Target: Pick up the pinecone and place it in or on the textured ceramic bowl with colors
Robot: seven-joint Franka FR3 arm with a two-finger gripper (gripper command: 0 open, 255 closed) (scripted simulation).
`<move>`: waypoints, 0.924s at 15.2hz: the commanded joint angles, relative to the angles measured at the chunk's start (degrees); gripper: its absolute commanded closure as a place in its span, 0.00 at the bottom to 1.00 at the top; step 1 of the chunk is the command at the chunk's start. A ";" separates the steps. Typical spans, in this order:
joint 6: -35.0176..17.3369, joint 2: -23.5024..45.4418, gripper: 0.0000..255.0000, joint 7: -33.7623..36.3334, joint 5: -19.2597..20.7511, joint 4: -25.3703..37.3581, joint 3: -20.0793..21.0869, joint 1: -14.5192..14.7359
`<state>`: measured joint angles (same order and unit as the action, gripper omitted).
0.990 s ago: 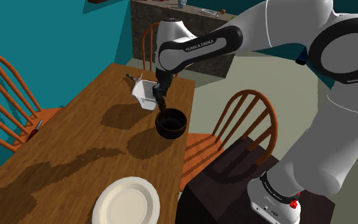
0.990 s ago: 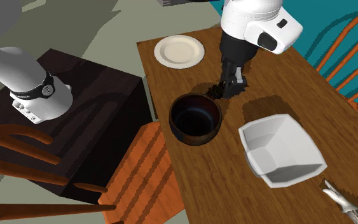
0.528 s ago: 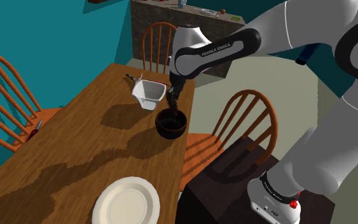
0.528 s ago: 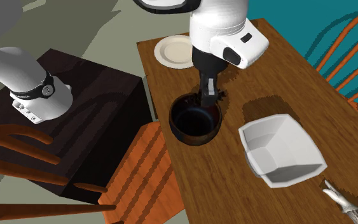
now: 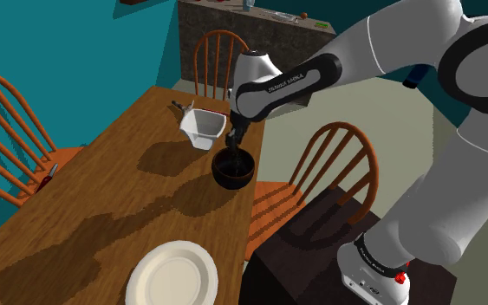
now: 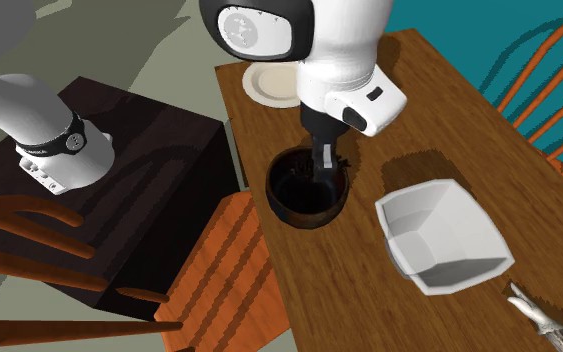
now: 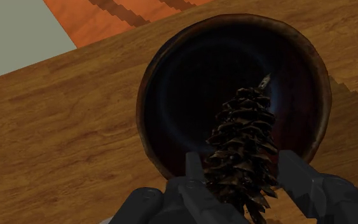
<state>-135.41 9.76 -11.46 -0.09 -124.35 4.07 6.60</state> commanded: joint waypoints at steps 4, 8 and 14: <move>-3.61 2.44 1.00 0.12 0.24 -1.14 -0.07 0.05; -4.62 3.24 1.00 0.17 0.31 -1.35 -0.09 0.07; -4.62 3.24 1.00 0.17 0.31 -1.34 -0.09 0.07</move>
<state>-140.03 13.00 -11.29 0.22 -125.70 3.97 6.67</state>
